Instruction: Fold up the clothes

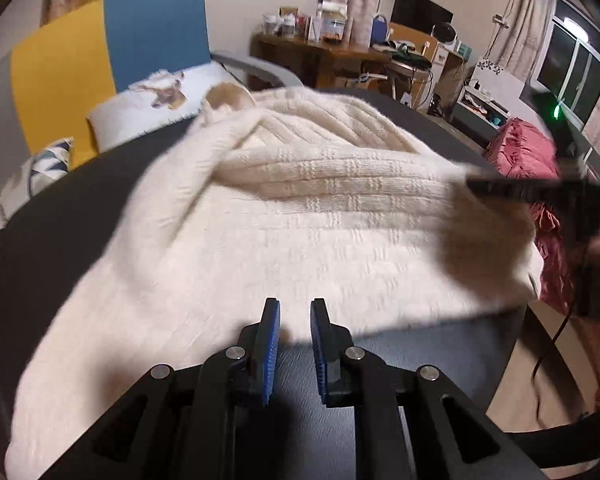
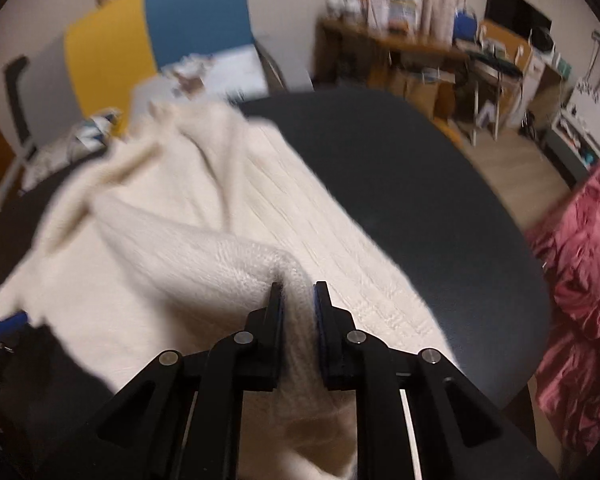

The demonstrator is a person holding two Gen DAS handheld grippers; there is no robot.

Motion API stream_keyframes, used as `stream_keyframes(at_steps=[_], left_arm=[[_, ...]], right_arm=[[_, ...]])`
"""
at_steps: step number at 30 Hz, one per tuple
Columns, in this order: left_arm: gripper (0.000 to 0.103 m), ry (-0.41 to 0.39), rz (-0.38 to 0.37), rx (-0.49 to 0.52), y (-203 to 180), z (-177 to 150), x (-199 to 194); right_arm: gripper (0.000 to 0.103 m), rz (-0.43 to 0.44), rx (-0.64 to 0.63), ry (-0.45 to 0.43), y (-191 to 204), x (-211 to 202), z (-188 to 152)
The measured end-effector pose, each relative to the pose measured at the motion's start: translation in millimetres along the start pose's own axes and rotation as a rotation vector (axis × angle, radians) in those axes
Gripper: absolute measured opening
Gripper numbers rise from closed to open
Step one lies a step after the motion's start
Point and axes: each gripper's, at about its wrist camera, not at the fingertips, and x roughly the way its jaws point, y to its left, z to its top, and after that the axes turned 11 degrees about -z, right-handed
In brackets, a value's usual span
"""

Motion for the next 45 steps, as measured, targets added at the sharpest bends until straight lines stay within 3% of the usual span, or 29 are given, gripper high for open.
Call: stream_keyframes(at_steps=[3,6,9,12,14,15,19,25,28,31,35,37,38,39,40,41,45], left_arm=[[0.015,0.108,0.034,0.015,2.1,-3.5,29.9],[0.015,0.085,0.061,0.093,-6.7,-18.4,17.3],[0.015,0.072,-0.012,0.044,9.0,-34.2,-8.1],[0.015,-0.022,-0.071,-0.053,44.5,-41.9,-49.7],[0.015,-0.109,-0.019,-0.086,70.7,-34.7,-77.8],[0.015,-0.15,0.019,-0.081,82.6,-28.0,-91.0],[0.017,-0.196,0.121,0.015,111.3,7.2,-109.6],[0.017,-0.111,0.089,0.098,134.1,45.3,-74.2],[0.017,-0.055,0.055,0.107,138.1,54.9,-45.8],[0.017,-0.012,0.01,0.127,134.3,59.8,-25.2],[0.017,0.058,-0.009,0.17,124.1,51.9,0.0],[0.016,0.053,0.022,0.211,117.1,43.3,5.6],[0.011,0.034,0.031,0.215,114.6,39.5,4.3],[0.004,0.015,0.04,0.219,112.0,35.8,3.0],[0.0,-0.007,0.045,0.205,112.4,32.7,-0.5],[0.0,-0.033,0.047,0.173,115.5,30.3,-6.1],[0.0,-0.132,0.076,-0.003,140.5,20.9,-31.4]], right_arm=[[0.015,-0.002,0.001,0.01,2.0,15.9,-7.1],[0.017,0.02,0.015,0.027,-0.1,23.6,-9.5],[0.02,0.101,0.076,0.054,-14.5,17.3,-5.4],[0.027,0.118,0.07,-0.025,-18.9,-13.5,-1.0],[0.046,0.133,0.012,-0.111,-7.7,-37.7,4.6],[0.051,0.141,-0.018,-0.153,-2.1,-49.9,7.4],[0.055,0.237,-0.15,-0.19,44.0,-58.5,39.9],[0.055,0.326,-0.223,-0.065,116.3,6.9,103.9],[0.055,0.305,-0.257,-0.012,141.4,42.9,121.9],[0.055,0.228,-0.313,0.028,160.8,73.9,131.2],[0.055,0.184,-0.351,0.029,168.7,83.7,126.3],[0.05,0.167,-0.367,0.025,171.2,86.1,122.5],[0.037,0.158,-0.375,0.023,172.5,87.2,120.6],[0.031,0.149,-0.383,0.021,173.7,88.4,118.7],[0.02,0.141,-0.391,0.019,175.0,89.5,116.8],[0.015,0.132,-0.399,0.017,176.2,90.7,114.9],[0.013,0.089,-0.396,0.006,175.8,95.6,113.2]])
